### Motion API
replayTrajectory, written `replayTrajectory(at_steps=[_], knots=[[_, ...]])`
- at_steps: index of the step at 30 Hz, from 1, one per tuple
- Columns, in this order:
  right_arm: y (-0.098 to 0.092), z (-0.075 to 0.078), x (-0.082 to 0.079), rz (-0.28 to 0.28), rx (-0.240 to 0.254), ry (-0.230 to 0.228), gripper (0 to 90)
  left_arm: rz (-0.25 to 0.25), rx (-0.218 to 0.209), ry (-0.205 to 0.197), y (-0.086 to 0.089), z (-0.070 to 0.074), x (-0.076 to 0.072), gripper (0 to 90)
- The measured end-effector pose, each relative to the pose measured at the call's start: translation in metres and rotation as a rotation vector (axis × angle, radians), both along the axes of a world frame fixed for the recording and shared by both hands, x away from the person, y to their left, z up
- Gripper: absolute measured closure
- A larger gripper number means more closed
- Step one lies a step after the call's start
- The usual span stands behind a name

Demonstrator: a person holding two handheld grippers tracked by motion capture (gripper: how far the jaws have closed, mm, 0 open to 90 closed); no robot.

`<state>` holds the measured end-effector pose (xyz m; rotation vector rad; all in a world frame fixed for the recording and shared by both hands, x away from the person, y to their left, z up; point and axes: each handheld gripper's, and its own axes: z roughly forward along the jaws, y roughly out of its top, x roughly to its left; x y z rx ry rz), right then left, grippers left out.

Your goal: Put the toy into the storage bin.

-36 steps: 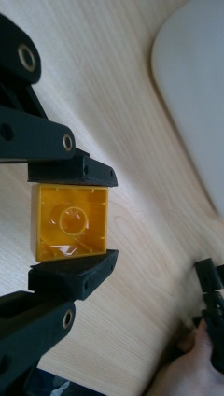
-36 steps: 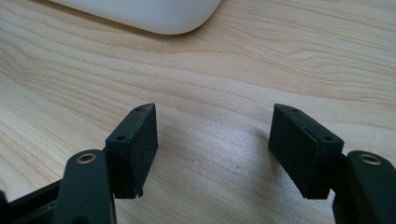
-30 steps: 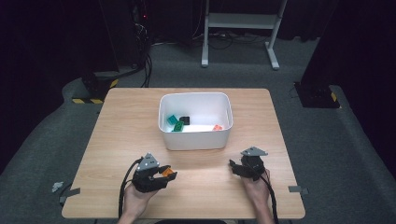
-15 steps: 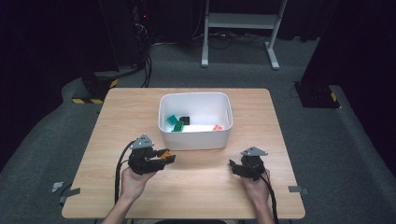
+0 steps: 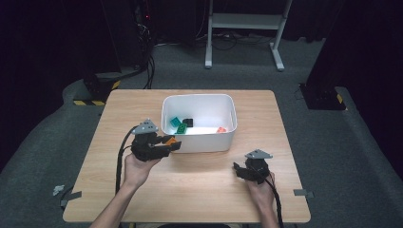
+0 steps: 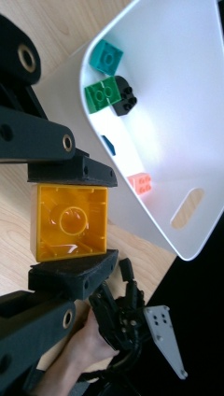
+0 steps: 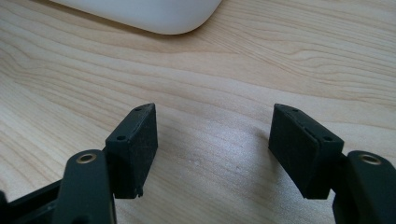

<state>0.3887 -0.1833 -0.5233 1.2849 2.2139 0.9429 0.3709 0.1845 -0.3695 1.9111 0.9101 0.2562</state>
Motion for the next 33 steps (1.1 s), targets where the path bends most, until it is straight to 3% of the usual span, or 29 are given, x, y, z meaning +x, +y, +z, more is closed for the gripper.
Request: replayTrajectory(at_steps=[9,17,33], knots=[[0.000,0.000,0.000,-0.001,0.000,0.001,32.4,-0.004,-0.015,-0.011,-0.004,0.014,0.011,58.7],[0.000,0.000,0.000,0.001,0.001,0.002,32.2,0.006,-0.010,-0.020,-0.007,0.027,0.030,58.7],[0.000,0.000,0.000,0.001,0.001,0.001,32.2,0.075,0.022,-0.026,-0.015,0.026,0.066,58.6]])
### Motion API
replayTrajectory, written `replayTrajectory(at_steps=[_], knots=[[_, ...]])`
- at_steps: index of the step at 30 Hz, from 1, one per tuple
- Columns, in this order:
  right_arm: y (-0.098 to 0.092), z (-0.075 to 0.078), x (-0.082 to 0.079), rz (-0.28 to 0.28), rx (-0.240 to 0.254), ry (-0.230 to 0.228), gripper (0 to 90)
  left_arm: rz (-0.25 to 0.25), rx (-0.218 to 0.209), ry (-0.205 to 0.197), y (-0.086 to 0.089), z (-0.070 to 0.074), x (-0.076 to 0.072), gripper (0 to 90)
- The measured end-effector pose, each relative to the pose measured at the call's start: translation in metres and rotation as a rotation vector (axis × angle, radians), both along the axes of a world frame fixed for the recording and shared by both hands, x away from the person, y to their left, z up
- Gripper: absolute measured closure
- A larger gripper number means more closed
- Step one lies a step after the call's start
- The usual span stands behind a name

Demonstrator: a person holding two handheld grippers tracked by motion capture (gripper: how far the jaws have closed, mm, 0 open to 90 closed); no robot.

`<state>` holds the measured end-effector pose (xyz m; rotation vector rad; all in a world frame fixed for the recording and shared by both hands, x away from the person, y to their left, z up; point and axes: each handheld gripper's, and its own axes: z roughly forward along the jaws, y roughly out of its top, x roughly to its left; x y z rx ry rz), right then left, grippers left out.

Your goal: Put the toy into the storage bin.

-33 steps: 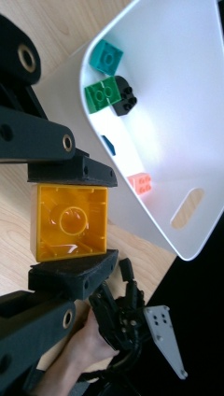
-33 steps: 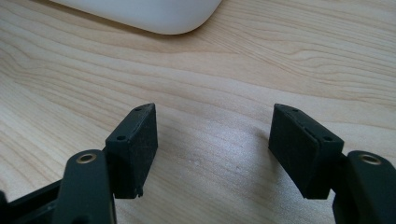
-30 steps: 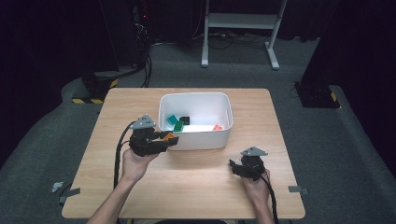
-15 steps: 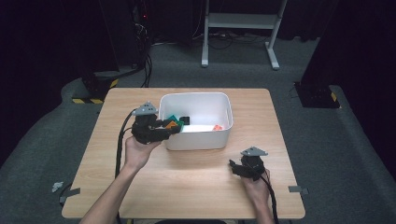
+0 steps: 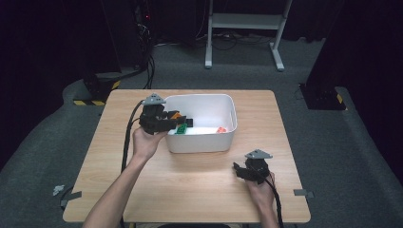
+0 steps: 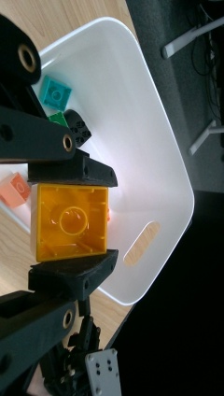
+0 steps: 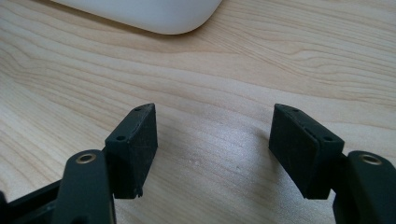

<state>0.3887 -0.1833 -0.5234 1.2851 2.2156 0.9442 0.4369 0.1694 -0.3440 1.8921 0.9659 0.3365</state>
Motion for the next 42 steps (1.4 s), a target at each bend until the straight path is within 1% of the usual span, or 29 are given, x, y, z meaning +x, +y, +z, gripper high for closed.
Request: replayTrajectory(at_steps=[2,4,6,7,9,10,11,13,15,16,23,27,34,36,38,40,42], knots=[[0.000,0.000,0.000,-0.001,0.000,0.000,32.2,0.006,0.005,0.003,-0.003,-0.002,0.004,58.6],[0.000,0.000,0.000,0.000,0.000,0.000,32.2,0.012,0.020,0.003,-0.005,-0.003,0.008,58.5],[0.000,0.000,0.000,0.000,0.001,0.000,32.2,0.032,0.024,0.006,-0.007,-0.006,0.014,58.5],[0.000,0.000,0.000,0.000,0.001,0.000,32.2,0.032,0.024,0.006,-0.007,-0.006,0.014,58.5],[0.000,0.000,0.000,-0.001,0.002,0.000,32.2,0.049,0.025,0.014,-0.009,-0.009,0.021,58.4],[0.000,0.000,0.000,-0.001,0.002,0.000,32.2,0.049,0.025,0.014,-0.009,-0.009,0.021,58.4],[0.000,0.000,0.000,-0.002,0.001,0.000,32.2,0.057,0.034,0.018,-0.011,-0.012,0.025,58.4],[0.000,0.000,0.000,-0.001,0.001,0.000,32.2,0.062,0.042,0.021,-0.012,-0.013,0.027,58.4],[0.000,0.000,0.000,-0.001,0.000,0.000,32.2,0.070,0.051,0.032,-0.014,-0.017,0.031,58.3],[0.000,0.000,0.000,0.000,0.001,0.000,32.2,0.079,0.058,0.045,-0.015,-0.021,0.035,58.3],[0.000,0.000,0.000,0.000,0.001,0.001,32.1,0.097,0.080,0.070,-0.016,-0.030,0.043,58.1],[0.000,0.000,0.000,0.001,-0.001,0.001,31.9,0.108,0.077,0.082,-0.015,-0.035,0.046,58.0],[0.000,0.000,0.000,0.000,0.000,0.002,31.9,0.123,0.077,0.093,-0.015,-0.038,0.049,57.3],[0.000,0.000,0.000,0.000,0.000,0.003,31.9,0.123,0.074,0.098,-0.014,-0.039,0.050,54.1],[0.000,0.000,0.000,0.001,0.000,0.001,31.9,0.128,0.063,0.099,-0.014,-0.039,0.050,44.8],[0.000,0.000,0.000,0.000,0.000,0.002,31.9,0.136,0.048,0.088,-0.012,-0.037,0.050,37.8],[0.000,0.000,0.000,0.000,-0.001,0.003,31.9,0.140,0.036,0.078,-0.011,-0.035,0.049,35.2]])
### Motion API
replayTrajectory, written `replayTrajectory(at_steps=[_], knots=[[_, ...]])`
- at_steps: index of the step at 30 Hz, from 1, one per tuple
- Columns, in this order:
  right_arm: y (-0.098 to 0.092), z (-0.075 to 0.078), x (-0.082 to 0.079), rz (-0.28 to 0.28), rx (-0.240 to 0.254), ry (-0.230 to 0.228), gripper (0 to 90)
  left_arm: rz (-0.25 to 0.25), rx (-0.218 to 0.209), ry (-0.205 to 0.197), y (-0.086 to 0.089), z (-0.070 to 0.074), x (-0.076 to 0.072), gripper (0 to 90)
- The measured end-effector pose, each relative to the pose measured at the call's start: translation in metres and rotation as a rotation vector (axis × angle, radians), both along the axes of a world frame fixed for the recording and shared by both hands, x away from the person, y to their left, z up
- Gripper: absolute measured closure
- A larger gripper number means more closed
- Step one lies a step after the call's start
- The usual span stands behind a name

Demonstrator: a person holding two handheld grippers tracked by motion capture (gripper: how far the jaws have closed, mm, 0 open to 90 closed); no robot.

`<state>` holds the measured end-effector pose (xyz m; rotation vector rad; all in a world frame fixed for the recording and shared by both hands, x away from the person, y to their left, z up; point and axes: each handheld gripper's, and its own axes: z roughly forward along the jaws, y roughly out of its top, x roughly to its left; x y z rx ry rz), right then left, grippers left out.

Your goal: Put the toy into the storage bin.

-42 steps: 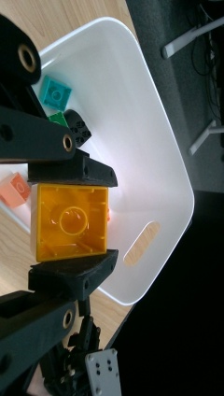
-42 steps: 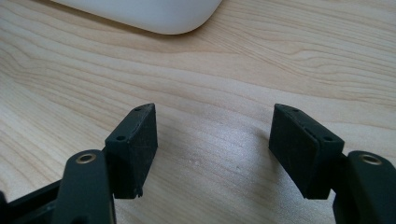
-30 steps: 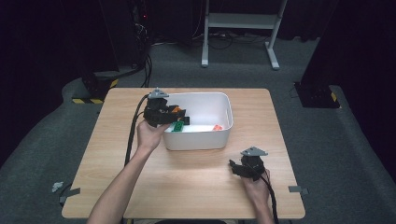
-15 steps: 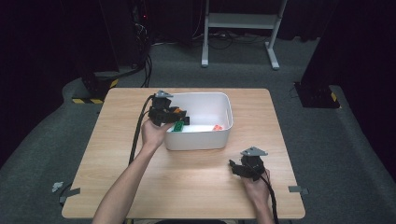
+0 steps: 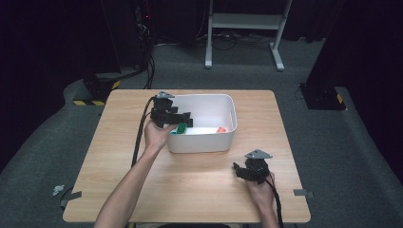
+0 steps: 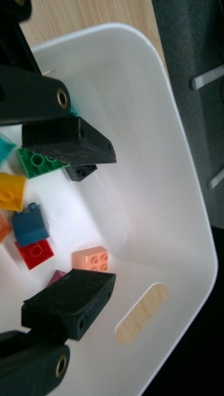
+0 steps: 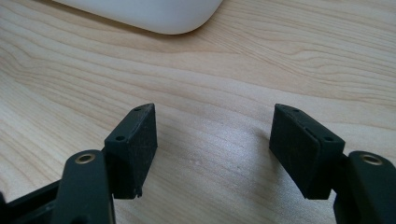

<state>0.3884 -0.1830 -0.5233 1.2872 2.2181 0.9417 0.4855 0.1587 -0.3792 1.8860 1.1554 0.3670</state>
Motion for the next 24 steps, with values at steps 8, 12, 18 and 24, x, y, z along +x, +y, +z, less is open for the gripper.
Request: replayTrajectory(at_steps=[8,12,18,24], knots=[[0.000,0.000,0.000,-0.001,0.000,0.000,31.9,0.009,0.043,-0.021,0.005,0.004,-0.014,27.9],[0.000,0.000,0.000,0.000,0.000,0.000,31.9,0.025,0.021,-0.034,0.011,0.011,-0.023,25.1],[0.000,0.000,0.000,0.000,0.002,0.000,31.9,0.017,0.042,-0.054,0.014,0.015,-0.034,23.8],[0.000,0.000,0.000,0.000,0.002,0.000,31.9,0.008,0.006,-0.060,0.020,0.017,-0.046,23.7]])
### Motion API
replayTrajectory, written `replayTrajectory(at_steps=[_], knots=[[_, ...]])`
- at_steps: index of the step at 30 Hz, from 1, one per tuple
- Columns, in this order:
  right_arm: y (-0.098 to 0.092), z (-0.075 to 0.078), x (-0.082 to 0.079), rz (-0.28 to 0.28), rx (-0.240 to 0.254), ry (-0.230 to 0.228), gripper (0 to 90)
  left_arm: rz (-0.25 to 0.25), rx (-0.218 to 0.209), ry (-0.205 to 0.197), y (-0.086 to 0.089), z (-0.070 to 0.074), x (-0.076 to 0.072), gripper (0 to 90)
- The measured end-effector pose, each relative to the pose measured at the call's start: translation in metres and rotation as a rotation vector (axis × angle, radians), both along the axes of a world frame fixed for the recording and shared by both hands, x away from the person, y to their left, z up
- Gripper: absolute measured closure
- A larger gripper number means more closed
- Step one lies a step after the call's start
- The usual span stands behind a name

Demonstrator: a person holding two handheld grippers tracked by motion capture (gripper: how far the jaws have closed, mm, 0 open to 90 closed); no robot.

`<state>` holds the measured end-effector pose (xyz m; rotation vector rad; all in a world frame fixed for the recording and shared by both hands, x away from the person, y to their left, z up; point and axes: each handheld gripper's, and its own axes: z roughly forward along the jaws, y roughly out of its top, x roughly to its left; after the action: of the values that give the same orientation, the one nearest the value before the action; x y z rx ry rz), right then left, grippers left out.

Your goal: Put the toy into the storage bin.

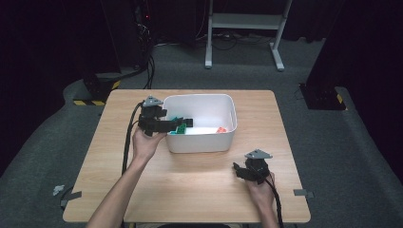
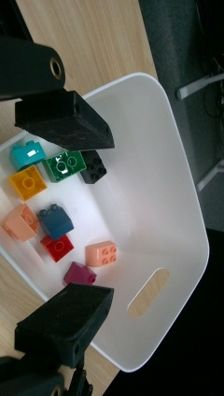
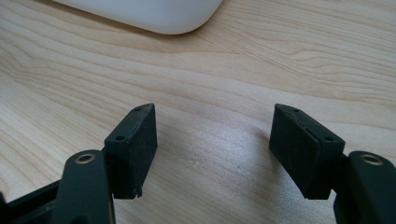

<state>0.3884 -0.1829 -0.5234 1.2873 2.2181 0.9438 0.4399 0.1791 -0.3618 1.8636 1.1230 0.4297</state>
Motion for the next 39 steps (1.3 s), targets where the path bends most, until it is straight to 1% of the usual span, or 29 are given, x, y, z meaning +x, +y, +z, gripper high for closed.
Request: replayTrajectory(at_steps=[3,6,10,11,12,18,21,24,27,28,31,33,37,38,39], knots=[[0.000,0.000,0.000,0.000,0.000,0.000,31.9,-0.004,0.000,0.001,0.003,0.000,-0.005,23.7],[0.000,0.000,0.000,0.000,0.000,0.000,31.9,0.002,-0.001,0.006,0.007,-0.001,-0.009,22.9],[0.000,0.000,0.000,0.000,0.000,0.000,31.9,0.006,0.002,0.000,0.012,-0.001,-0.015,23.3],[0.000,0.000,0.000,0.000,0.000,0.000,31.9,0.006,-0.001,-0.004,0.015,-0.002,-0.019,22.3],[0.000,0.000,0.000,0.000,0.000,0.000,31.9,0.006,-0.001,-0.004,0.015,-0.002,-0.019,22.1],[0.000,0.000,0.000,-0.001,0.000,0.000,31.9,0.010,-0.013,-0.008,0.025,-0.002,-0.030,21.0],[0.000,0.000,0.000,0.001,0.000,-0.001,31.9,0.016,-0.002,-0.006,0.031,-0.004,-0.036,21.3],[0.000,0.000,0.000,0.000,0.000,0.000,31.9,0.021,-0.003,-0.001,0.037,-0.007,-0.043,21.6],[0.000,0.000,0.000,0.000,-0.001,0.000,31.9,0.020,-0.027,0.013,0.042,-0.011,-0.050,21.2],[0.000,0.000,0.000,0.000,-0.001,0.000,31.9,0.017,-0.028,0.019,0.043,-0.012,-0.052,21.2],[0.000,0.000,0.000,0.000,-0.002,-0.001,31.9,0.012,-0.009,0.026,0.046,-0.016,-0.060,20.8],[0.000,0.000,0.000,0.000,-0.001,0.000,31.9,0.016,-0.001,0.023,0.047,-0.019,-0.065,20.7],[0.000,0.000,0.000,0.000,-0.002,0.000,31.9,0.019,-0.011,0.030,0.050,-0.026,-0.073,20.7],[0.000,0.000,0.000,0.000,-0.002,0.000,31.9,0.010,-0.018,0.038,0.050,-0.029,-0.076,20.8],[0.000,0.000,0.000,0.000,-0.002,0.000,31.9,0.010,-0.018,0.038,0.050,-0.029,-0.076,20.7]])
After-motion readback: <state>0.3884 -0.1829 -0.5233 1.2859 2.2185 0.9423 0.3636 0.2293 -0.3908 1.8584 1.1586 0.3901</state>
